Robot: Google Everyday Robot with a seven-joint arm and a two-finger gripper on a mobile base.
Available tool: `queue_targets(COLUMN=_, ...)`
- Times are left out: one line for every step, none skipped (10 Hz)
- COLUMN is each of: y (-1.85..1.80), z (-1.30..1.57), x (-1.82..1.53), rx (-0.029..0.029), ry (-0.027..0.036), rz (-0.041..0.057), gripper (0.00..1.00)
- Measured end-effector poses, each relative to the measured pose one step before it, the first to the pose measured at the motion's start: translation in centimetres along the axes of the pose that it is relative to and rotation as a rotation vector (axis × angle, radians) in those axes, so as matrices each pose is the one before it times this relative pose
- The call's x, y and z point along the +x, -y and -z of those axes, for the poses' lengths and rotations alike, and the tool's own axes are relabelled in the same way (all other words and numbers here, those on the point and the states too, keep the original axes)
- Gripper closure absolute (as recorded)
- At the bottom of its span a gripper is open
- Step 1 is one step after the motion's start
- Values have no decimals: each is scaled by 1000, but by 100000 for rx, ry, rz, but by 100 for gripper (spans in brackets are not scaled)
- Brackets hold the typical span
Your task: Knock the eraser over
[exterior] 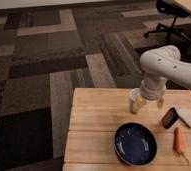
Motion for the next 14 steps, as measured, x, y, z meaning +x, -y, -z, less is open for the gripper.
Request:
queue_targets(y=1099, z=-1073, x=421, rx=-2951, ry=996, rz=542, gripper=35)
queue_targets(y=976, z=-833, x=292, rx=-2713, ry=756, rz=457, gripper=35)
queue_targets(y=902, z=-382, x=416, rx=-1113, ry=75, rz=-516, gripper=35)
queue_targets(y=992, z=-360, x=458, rx=-1116, ry=-18, rz=-680, gripper=35)
queue_targets(y=870, z=-298, x=283, rx=-700, ry=-467, rz=-170, gripper=35)
queue_targets(y=883, z=-264, x=423, rx=-388, ry=-771, rz=-863, gripper=35)
queue_targets(y=800, z=91, x=102, rx=271, ry=-356, rz=-809, gripper=35)
queue_targets(y=426, z=90, x=53, rx=389, ry=-22, rz=-615, gripper=35)
queue_targets(y=726, z=379, x=77, rx=1250, ry=445, rz=-921, gripper=35)
queue_targets(y=185, z=232, x=-4, rx=685, ry=191, rz=-414, gripper=35)
queue_targets(y=-220, z=128, x=-109, rx=147, ry=-7, rz=394, gripper=35)
queue_targets(y=-178, z=53, x=28, rx=118, ry=-257, rz=171, gripper=35)
queue_targets(y=-4, z=51, x=96, rx=227, ry=-220, rz=-179, gripper=35)
queue_targets(y=-54, z=-41, x=72, rx=185, ry=-371, rz=-172, gripper=35)
